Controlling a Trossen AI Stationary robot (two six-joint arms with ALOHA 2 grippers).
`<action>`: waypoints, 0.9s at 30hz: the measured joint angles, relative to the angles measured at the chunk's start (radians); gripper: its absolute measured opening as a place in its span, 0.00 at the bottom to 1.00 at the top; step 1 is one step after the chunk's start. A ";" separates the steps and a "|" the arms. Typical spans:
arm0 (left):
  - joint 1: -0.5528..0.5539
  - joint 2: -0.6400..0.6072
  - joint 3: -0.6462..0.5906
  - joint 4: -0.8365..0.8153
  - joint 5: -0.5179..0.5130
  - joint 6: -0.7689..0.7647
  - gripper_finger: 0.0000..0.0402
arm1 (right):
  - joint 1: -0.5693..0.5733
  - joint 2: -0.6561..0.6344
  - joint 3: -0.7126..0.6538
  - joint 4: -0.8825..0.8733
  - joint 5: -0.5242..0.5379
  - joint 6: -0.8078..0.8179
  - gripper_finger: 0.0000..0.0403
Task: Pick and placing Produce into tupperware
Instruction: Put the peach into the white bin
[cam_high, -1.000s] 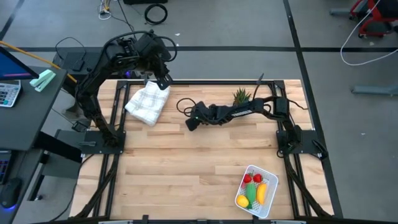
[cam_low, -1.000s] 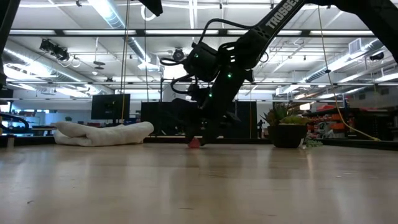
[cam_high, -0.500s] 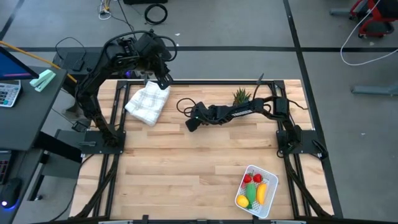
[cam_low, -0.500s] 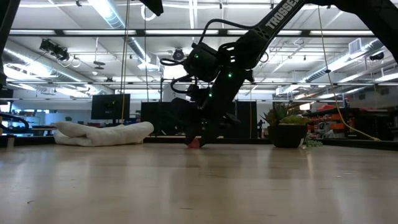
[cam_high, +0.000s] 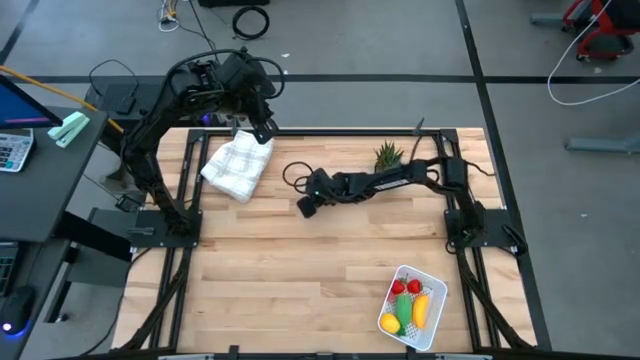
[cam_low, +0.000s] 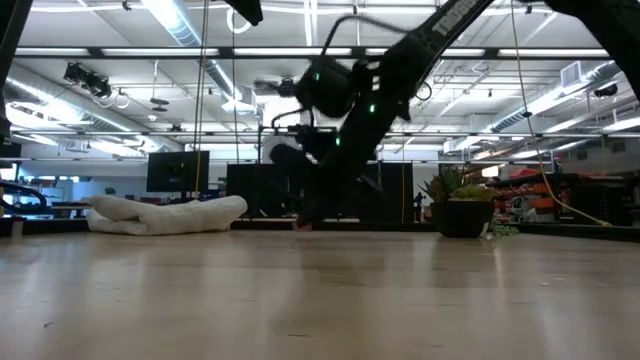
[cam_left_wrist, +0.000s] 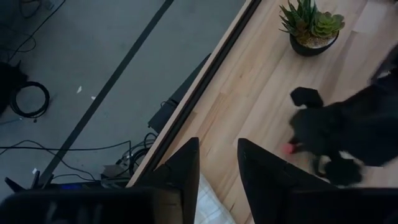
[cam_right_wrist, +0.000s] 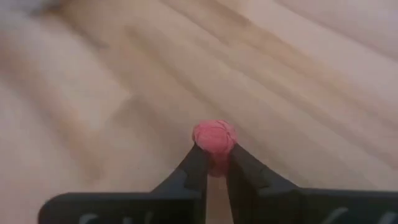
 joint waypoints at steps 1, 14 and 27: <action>0.000 0.000 0.000 0.000 0.000 0.000 0.28 | 0.013 -0.023 0.000 -0.004 0.000 -0.007 0.09; -0.001 0.000 0.000 0.001 0.000 -0.054 0.29 | 0.267 -0.497 0.003 -0.532 -0.011 0.342 0.09; 0.000 0.000 0.000 0.002 0.000 -0.051 0.28 | 0.733 -0.587 0.003 -0.933 -0.123 1.241 0.08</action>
